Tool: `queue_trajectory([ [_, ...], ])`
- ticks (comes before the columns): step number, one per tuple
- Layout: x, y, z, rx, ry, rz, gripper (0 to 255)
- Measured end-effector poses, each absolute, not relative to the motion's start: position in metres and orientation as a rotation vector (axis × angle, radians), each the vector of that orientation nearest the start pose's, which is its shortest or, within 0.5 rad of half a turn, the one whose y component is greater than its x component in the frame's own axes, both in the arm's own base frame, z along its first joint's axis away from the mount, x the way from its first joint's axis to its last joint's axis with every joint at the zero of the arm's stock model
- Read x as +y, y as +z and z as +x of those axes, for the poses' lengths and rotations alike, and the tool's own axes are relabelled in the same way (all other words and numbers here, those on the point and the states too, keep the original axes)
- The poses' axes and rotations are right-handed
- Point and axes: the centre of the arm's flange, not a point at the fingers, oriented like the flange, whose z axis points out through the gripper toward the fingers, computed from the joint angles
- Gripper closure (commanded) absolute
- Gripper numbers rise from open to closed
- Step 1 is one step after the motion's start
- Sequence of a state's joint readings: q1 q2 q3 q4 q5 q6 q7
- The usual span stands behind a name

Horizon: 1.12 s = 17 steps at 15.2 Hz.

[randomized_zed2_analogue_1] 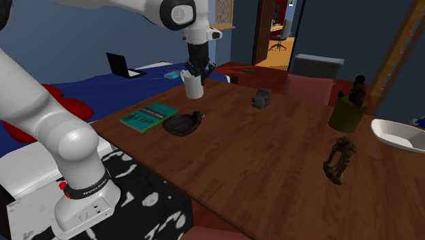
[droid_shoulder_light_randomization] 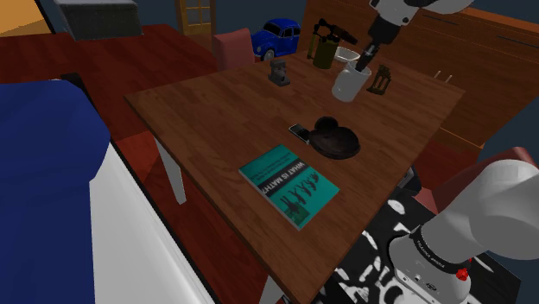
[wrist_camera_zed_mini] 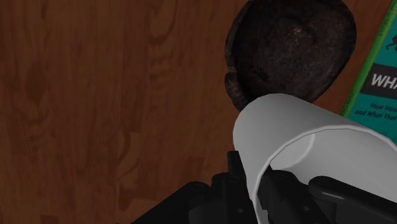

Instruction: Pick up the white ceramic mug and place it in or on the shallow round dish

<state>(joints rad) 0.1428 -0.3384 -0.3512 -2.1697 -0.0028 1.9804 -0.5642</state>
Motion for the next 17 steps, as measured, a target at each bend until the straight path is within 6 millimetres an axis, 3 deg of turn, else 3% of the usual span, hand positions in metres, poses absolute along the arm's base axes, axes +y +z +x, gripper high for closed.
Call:
queue_trajectory([
  [6, -0.057, 0.539, 0.407, -0.563, -0.250, -3.024, 255],
  [17, -0.050, 0.485, 0.404, -0.561, -0.248, -3.025, 255],
])
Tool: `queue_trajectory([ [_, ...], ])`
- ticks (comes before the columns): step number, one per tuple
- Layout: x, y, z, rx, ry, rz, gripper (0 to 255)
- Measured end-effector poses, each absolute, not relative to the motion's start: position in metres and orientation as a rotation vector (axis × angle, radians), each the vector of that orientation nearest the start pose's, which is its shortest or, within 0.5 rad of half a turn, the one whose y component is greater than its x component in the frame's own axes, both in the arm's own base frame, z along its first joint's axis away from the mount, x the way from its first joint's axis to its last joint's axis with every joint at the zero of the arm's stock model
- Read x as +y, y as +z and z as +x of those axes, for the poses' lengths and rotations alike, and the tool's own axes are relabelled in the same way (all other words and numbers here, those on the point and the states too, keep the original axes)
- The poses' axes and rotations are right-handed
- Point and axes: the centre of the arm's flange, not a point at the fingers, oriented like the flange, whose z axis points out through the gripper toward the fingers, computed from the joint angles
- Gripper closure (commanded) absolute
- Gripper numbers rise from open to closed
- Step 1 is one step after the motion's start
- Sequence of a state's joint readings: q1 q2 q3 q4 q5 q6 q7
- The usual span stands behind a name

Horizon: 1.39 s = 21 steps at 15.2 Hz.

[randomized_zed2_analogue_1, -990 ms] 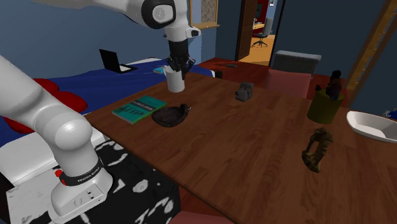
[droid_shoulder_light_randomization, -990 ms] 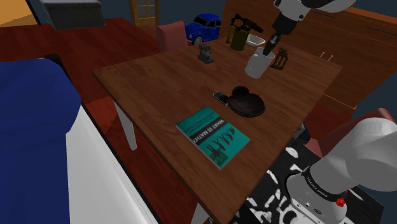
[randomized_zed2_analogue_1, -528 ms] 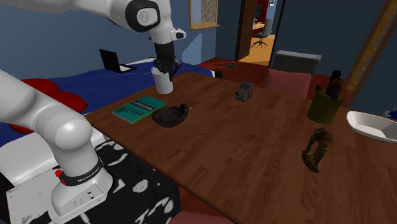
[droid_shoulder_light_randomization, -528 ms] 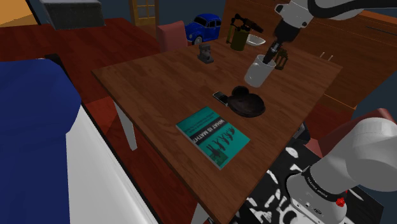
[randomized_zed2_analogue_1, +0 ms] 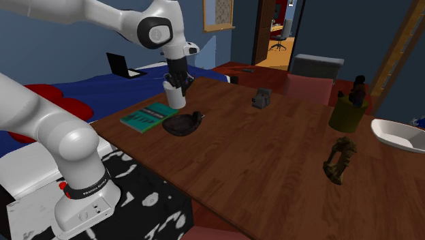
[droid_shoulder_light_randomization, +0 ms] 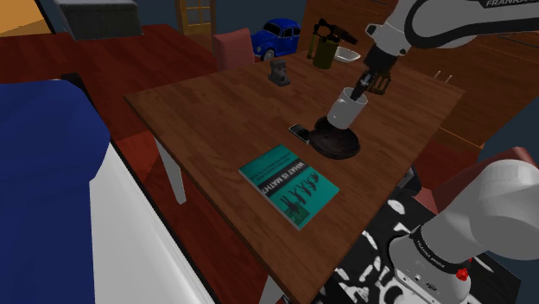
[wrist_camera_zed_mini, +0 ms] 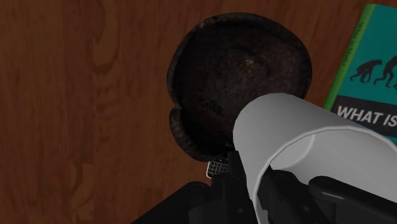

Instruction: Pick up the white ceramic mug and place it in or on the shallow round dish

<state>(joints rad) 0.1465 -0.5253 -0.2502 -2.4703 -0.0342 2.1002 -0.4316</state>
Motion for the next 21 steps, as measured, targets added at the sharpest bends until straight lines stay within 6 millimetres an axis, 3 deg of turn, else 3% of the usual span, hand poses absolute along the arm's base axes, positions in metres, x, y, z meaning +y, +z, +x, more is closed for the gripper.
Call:
queue_trajectory([
  [6, -0.051, 0.453, 0.403, -0.561, -0.249, -3.025, 255],
  [13, -0.050, 0.448, 0.403, -0.561, -0.249, -3.025, 255],
  [14, -0.050, 0.448, 0.403, -0.561, -0.249, -3.025, 0],
  [20, -0.050, 0.449, 0.403, -0.561, -0.249, -3.025, 0],
  [21, -0.051, 0.456, 0.401, -0.561, -0.251, -3.025, 0],
])
